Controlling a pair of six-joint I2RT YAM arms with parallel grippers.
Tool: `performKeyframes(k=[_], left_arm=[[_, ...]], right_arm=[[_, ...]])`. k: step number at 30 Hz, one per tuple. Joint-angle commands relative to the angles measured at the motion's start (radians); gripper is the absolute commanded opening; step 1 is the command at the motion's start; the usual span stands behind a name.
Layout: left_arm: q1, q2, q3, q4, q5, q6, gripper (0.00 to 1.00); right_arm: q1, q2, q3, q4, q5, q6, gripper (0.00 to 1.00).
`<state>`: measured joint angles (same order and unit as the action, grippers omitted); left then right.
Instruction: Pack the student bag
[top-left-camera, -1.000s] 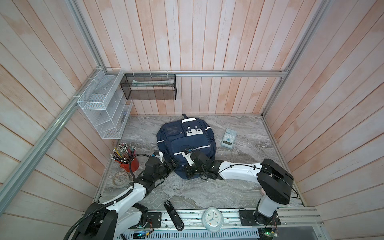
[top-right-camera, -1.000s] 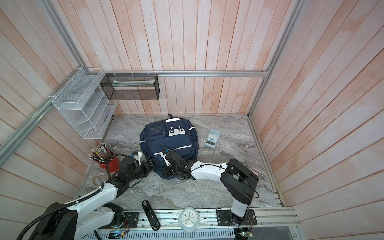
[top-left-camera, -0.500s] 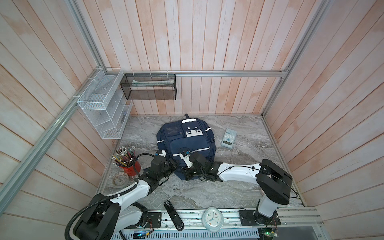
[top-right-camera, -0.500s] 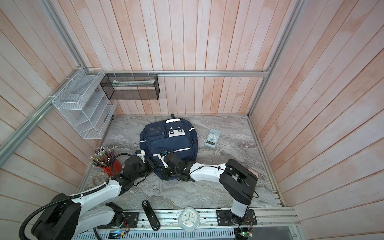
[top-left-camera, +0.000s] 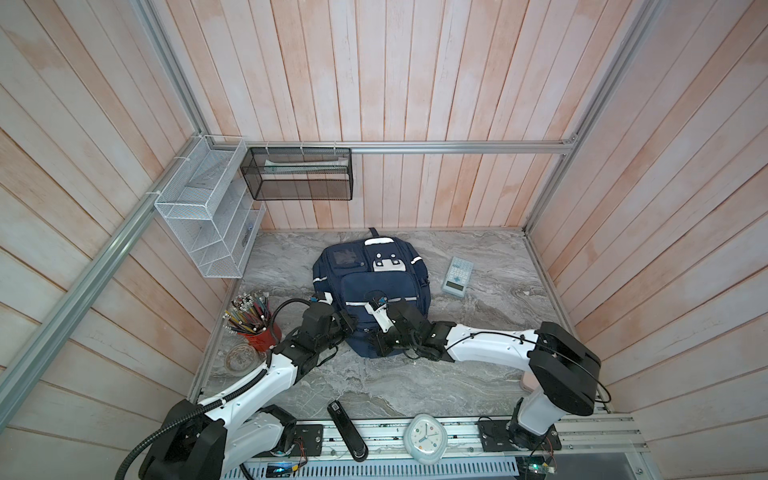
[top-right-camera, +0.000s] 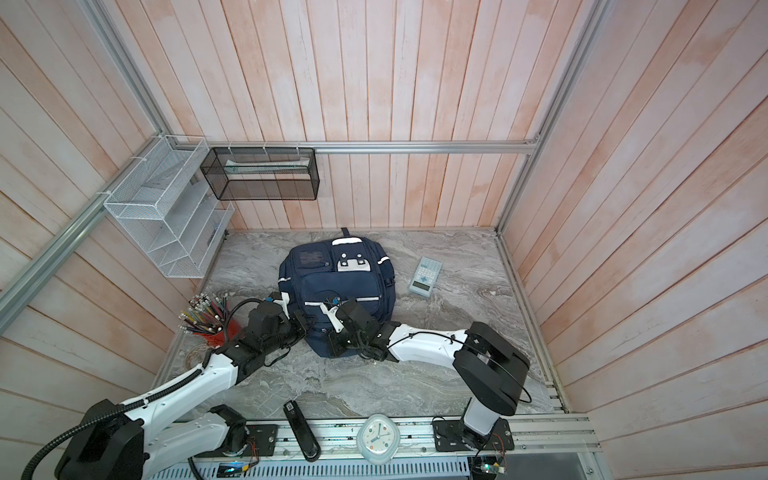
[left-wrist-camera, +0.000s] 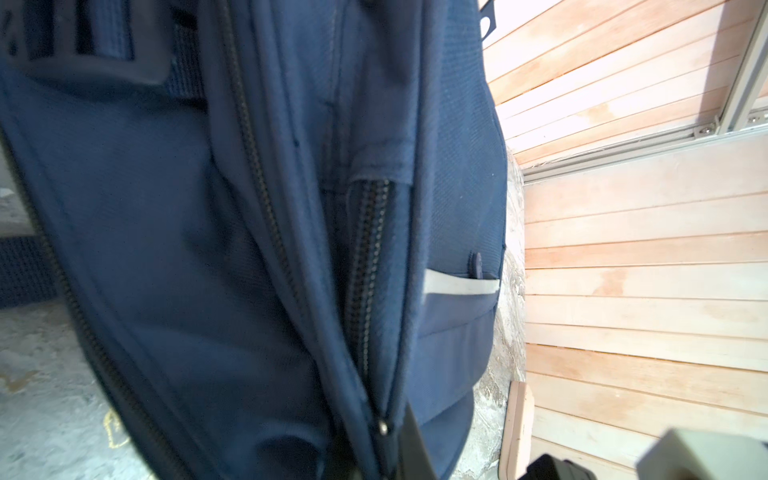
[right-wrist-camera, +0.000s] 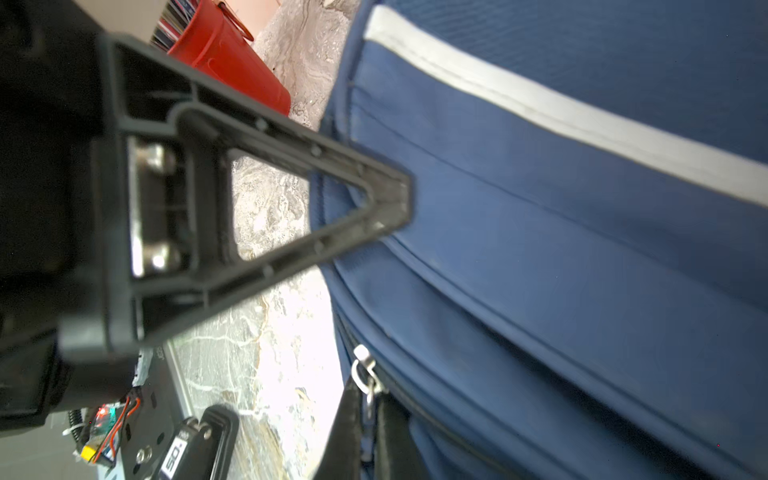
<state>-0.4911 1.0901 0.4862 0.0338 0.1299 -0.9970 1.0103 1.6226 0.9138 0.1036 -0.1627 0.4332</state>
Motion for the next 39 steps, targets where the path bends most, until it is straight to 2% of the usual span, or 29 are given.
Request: performKeyframes(k=[1,6,13,18,21,22,23,25,27,28,30,32,36,39], left_arm=[[0.020,-0.038,0.040,-0.040,-0.115,0.079,0.00],[0.031,-0.052,0.071,-0.065,-0.104,0.094,0.00],[0.029,-0.073,0.118,-0.123,-0.130,0.138,0.00],[0.024,-0.010,0.200,-0.172,-0.138,0.201,0.00],[0.029,0.030,0.252,-0.170,-0.149,0.239,0.00],[0.029,0.049,0.282,-0.178,-0.149,0.257,0.04],[0.026,0.064,0.310,-0.190,-0.157,0.273,0.14],[0.023,0.085,0.365,-0.216,-0.174,0.306,0.45],[0.021,0.079,0.394,-0.232,-0.185,0.330,0.68],[0.018,0.071,0.408,-0.247,-0.195,0.338,0.75],[-0.010,0.050,0.432,-0.291,-0.237,0.347,0.81],[-0.067,0.035,0.443,-0.318,-0.270,0.334,0.81],[-0.096,0.008,0.384,-0.330,-0.182,0.205,0.81],[-0.121,-0.023,0.223,-0.186,-0.105,0.046,0.81]], right_arm=[[-0.051,-0.065,-0.088,-0.130,0.048,-0.023,0.00],[-0.142,-0.116,-0.217,-0.176,0.088,-0.022,0.00],[-0.337,-0.201,-0.312,-0.177,0.129,-0.012,0.00],[-0.345,-0.200,-0.277,-0.204,0.126,-0.048,0.00],[-0.295,-0.231,-0.296,-0.186,0.087,-0.054,0.00],[-0.258,-0.242,-0.301,-0.179,0.090,-0.052,0.00],[-0.227,-0.248,-0.302,-0.174,0.092,-0.045,0.00],[-0.174,-0.243,-0.294,-0.150,0.085,-0.020,0.00],[-0.143,-0.227,-0.286,-0.100,0.062,0.007,0.00],[-0.133,-0.218,-0.283,-0.059,0.045,0.027,0.00],[-0.116,-0.199,-0.276,0.028,0.021,0.068,0.00],[-0.096,-0.176,-0.244,0.078,0.031,0.115,0.00],[-0.047,-0.130,-0.174,0.155,0.055,0.117,0.00],[-0.040,-0.105,-0.133,0.152,0.050,0.096,0.00]])
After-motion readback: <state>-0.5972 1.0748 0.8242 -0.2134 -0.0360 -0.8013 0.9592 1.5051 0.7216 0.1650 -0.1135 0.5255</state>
